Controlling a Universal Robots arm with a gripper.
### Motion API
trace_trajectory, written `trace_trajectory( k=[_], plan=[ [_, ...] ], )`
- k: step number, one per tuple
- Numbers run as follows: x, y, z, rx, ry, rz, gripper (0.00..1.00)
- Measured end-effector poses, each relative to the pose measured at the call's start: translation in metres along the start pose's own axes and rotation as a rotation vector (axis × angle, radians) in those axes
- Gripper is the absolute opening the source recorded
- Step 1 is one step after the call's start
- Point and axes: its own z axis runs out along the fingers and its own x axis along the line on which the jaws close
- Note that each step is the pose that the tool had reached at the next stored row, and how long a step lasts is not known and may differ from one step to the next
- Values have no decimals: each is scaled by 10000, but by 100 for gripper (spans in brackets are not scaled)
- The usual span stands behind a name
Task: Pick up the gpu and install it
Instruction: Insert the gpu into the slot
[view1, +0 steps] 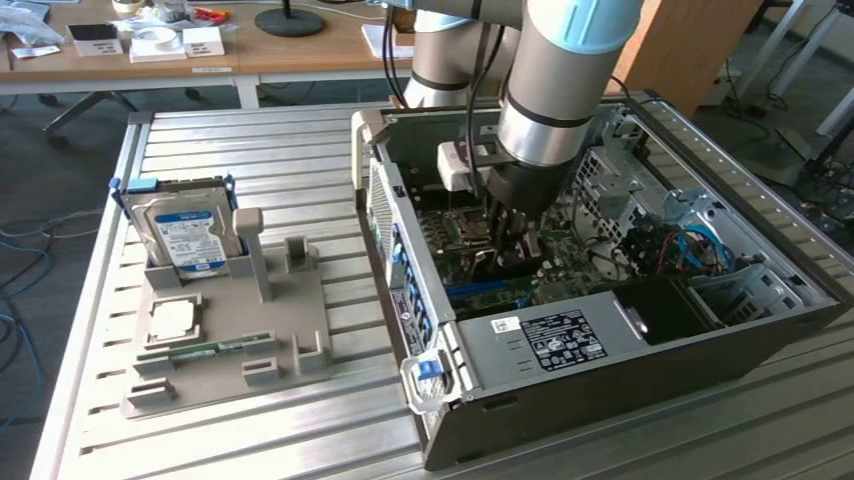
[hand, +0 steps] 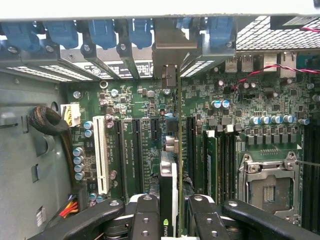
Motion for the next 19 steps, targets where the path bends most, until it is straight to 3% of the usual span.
trace_trajectory(
  k=[7, 11, 19],
  plan=[
    [0, -2, 0, -1, 1, 1, 27],
    [-2, -32, 1, -60, 5, 2, 27],
    [-2, -24, 5, -59, 5, 23, 27]
  ],
)
